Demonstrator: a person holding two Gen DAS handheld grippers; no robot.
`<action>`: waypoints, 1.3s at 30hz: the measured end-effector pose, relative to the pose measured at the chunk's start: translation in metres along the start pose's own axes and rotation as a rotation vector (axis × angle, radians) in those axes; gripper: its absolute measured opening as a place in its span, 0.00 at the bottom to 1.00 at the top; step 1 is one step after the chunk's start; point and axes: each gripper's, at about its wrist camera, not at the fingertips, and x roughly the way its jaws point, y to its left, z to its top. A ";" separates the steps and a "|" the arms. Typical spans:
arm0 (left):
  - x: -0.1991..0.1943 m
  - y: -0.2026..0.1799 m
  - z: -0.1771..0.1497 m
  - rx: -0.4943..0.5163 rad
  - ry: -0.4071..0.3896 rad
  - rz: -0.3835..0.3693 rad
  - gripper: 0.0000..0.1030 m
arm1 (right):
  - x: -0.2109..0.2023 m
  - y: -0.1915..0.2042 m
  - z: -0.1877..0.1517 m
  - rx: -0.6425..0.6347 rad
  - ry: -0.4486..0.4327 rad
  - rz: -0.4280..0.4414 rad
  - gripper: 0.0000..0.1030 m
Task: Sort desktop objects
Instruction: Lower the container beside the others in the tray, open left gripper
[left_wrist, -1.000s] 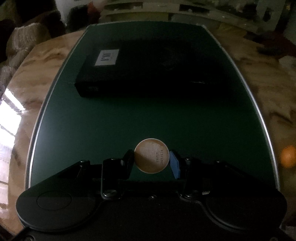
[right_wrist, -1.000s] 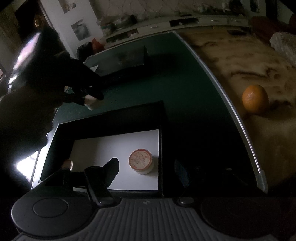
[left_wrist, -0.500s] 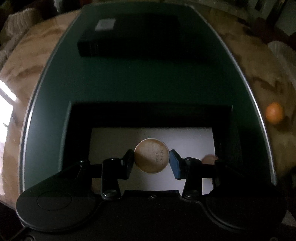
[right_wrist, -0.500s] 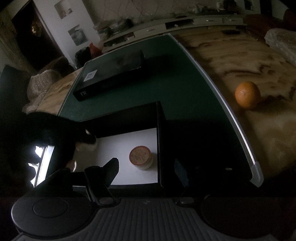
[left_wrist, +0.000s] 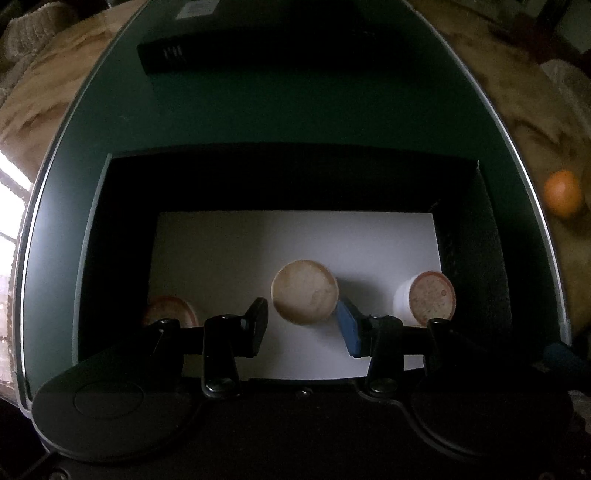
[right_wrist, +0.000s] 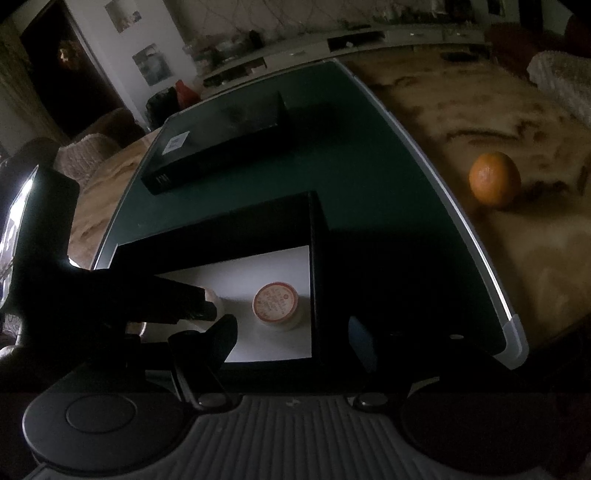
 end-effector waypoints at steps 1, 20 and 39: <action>0.000 0.000 -0.001 0.000 -0.003 0.003 0.40 | 0.000 0.000 0.000 0.000 0.001 0.000 0.68; 0.005 -0.001 0.011 -0.031 -0.044 -0.005 0.62 | 0.003 0.001 -0.003 -0.005 0.012 -0.005 0.68; 0.009 0.000 -0.006 -0.034 0.008 -0.015 0.40 | 0.007 0.000 -0.002 0.002 0.012 -0.005 0.68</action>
